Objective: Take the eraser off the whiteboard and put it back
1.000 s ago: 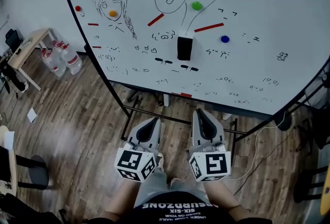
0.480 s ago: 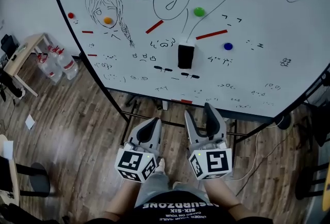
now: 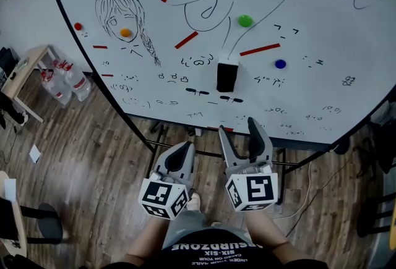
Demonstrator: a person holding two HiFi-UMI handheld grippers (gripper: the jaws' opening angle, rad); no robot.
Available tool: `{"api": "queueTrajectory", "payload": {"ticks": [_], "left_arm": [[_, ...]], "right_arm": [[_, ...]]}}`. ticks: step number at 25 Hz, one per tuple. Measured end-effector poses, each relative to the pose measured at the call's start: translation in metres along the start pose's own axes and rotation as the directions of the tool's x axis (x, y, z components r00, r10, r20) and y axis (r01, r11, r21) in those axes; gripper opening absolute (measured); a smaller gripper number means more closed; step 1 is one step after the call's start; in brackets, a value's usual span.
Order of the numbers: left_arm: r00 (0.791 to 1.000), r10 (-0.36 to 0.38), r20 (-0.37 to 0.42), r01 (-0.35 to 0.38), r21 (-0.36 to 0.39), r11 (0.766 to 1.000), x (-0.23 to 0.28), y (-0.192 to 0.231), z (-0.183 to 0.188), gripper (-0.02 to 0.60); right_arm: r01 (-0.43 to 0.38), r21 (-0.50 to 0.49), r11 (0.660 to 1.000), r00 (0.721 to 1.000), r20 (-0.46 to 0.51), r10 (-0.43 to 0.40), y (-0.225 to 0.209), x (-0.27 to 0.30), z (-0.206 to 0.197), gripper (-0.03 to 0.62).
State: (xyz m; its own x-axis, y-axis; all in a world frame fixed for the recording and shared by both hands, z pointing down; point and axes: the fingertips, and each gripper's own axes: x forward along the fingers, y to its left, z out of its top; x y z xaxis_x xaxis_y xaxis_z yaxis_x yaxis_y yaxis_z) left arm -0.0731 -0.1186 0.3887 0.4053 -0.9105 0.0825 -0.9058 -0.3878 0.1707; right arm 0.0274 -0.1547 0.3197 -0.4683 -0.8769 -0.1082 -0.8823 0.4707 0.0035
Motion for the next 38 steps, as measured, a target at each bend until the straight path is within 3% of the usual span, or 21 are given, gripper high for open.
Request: {"api": "queueTrajectory", "payload": {"ticks": [21,38], "left_arm": [[0.995,-0.098,-0.023,0.098,0.019,0.995,0.052,0.039,0.006,0.006],[0.987,-0.157,-0.031,0.157,0.008,0.988,0.072,0.06,0.003,0.006]], "right_arm": [[0.128,-0.044,0.991,0.991,-0.026,-0.129,-0.018,0.083,-0.011,0.278],[0.267,-0.11,0.958,0.962,-0.028,-0.271,-0.037,0.131,-0.017,0.284]]}}
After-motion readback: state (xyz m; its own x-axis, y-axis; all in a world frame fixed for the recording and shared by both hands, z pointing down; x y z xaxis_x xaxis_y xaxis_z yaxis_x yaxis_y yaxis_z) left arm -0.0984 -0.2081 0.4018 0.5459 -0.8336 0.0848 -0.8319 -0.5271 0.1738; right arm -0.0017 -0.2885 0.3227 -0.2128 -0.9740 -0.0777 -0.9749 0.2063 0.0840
